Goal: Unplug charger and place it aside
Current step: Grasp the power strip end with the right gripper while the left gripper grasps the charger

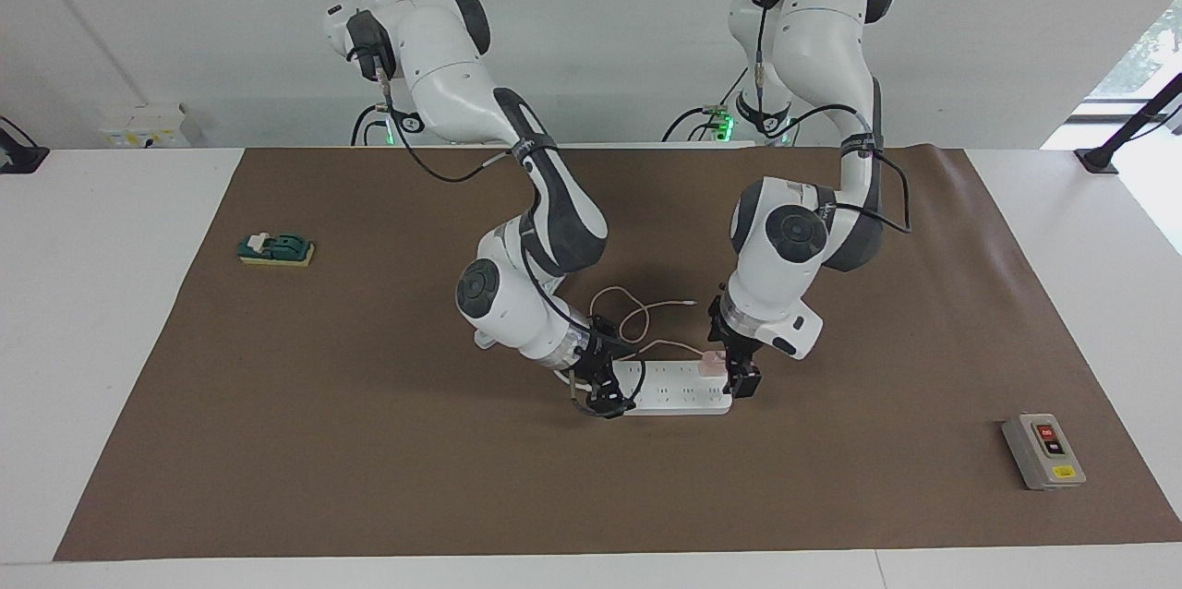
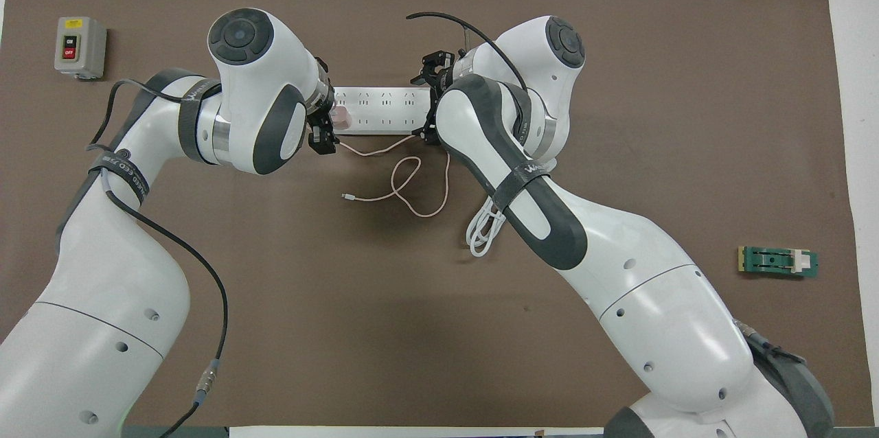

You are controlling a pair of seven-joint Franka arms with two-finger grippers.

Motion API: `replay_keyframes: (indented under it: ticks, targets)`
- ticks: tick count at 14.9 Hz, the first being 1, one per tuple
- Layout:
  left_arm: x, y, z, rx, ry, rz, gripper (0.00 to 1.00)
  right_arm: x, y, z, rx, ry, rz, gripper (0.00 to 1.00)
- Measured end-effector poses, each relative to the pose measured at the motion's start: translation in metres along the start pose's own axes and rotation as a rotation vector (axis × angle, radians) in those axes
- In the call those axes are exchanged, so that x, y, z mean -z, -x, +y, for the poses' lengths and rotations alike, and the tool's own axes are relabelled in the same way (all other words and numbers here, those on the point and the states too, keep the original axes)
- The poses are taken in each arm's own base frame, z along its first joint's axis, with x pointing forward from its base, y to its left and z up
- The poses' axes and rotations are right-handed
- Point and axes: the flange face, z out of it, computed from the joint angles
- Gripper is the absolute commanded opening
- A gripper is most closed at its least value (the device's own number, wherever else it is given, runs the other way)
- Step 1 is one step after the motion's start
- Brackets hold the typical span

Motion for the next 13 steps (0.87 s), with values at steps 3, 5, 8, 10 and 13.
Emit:
replay_keyframes:
  ticks: [3,5,8,10,13]
  targets:
    - [-0.0016,0.0010,-0.0011,-0.004,0.002,0.002,0.48,-0.0006,0.0001,-0.0002,0.001,-0.001,0.000,0.99]
    - [-0.0013,0.0010,-0.0007,-0.004,0.005,0.002,0.07,-0.0005,-0.0001,-0.0006,0.000,-0.004,0.000,0.99]
    - [-0.0008,0.0020,-0.0016,-0.008,0.006,0.004,0.00,-0.0035,-0.0024,-0.0006,-0.002,-0.002,0.002,0.99]
    - [-0.0008,0.0020,-0.0017,-0.009,0.007,0.005,0.00,-0.0043,-0.0031,-0.0008,-0.003,-0.004,0.003,0.99]
    - [-0.0008,0.0021,-0.0017,-0.009,0.007,0.005,0.00,-0.0042,-0.0043,-0.0028,-0.004,-0.022,0.004,0.99]
